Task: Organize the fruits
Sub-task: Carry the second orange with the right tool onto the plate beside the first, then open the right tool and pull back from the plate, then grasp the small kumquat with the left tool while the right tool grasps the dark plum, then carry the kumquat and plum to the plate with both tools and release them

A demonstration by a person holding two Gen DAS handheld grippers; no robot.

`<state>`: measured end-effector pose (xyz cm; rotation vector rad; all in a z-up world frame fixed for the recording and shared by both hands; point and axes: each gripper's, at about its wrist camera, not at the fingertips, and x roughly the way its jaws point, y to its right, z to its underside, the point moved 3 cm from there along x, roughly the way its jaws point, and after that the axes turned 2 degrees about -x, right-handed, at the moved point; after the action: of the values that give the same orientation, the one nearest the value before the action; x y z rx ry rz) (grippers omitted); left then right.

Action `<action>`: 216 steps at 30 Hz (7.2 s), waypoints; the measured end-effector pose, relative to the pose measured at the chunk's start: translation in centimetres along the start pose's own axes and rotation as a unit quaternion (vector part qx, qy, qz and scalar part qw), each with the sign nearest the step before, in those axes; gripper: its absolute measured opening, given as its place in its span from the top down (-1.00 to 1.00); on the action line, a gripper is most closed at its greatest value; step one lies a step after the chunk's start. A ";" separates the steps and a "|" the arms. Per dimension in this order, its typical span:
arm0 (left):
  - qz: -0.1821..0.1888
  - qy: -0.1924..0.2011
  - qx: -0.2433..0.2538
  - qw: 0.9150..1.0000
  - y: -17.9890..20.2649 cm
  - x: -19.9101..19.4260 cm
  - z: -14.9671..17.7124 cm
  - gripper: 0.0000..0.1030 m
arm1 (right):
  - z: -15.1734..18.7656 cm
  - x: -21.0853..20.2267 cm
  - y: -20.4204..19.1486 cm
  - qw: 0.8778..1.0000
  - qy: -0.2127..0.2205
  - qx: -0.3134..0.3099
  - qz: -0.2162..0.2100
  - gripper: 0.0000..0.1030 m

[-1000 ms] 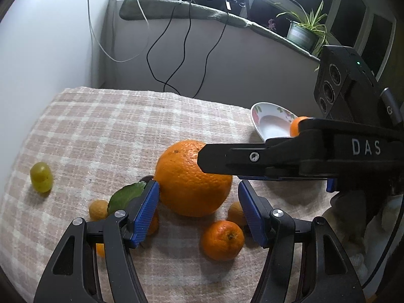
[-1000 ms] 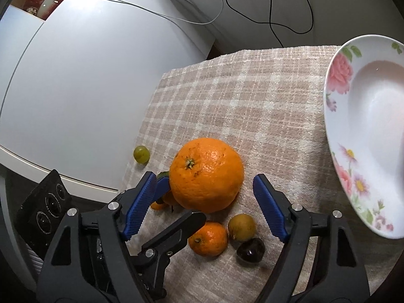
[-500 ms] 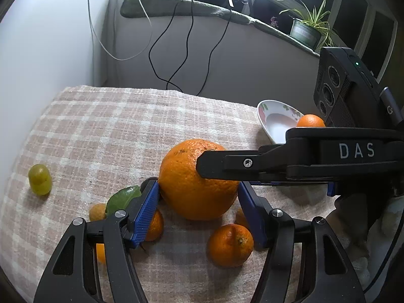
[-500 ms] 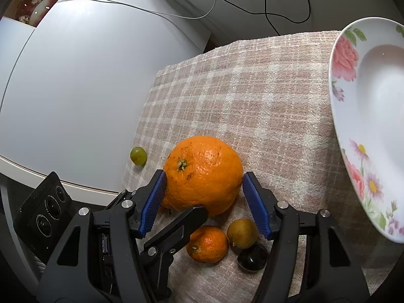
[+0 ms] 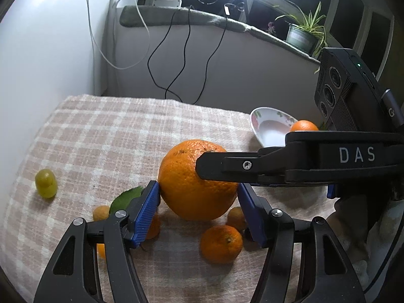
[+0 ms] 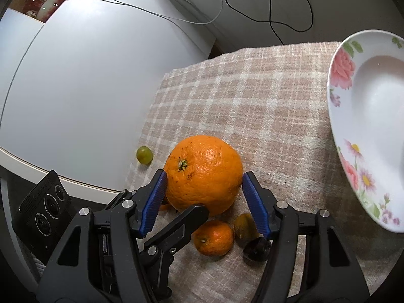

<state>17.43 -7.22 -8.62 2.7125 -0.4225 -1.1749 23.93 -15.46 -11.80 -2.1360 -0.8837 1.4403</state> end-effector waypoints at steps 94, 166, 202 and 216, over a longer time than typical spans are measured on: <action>-0.008 0.045 0.043 0.998 2.0 -4.9 3.8 -0.34 | 6.1 -15.3 2.1 0.950 0.186 -0.148 0.203 -0.88; -0.040 -0.013 -0.060 0.997 -8.5 -1.2 6.4 0.59 | 9.4 -2.5 -0.4 0.950 0.040 -0.244 0.191 0.49; 0.087 0.018 0.034 0.995 7.5 0.2 2.0 0.59 | 7.1 -13.8 5.7 0.949 0.152 -0.166 0.220 0.49; 0.099 -0.003 0.065 0.993 11.9 5.0 0.6 0.59 | 5.0 -13.7 9.0 0.949 0.149 -0.146 0.236 0.49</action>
<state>17.90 -20.13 -9.46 2.6973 -0.7740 -1.1401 18.14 -31.50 -10.47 -2.8420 -0.5154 1.1826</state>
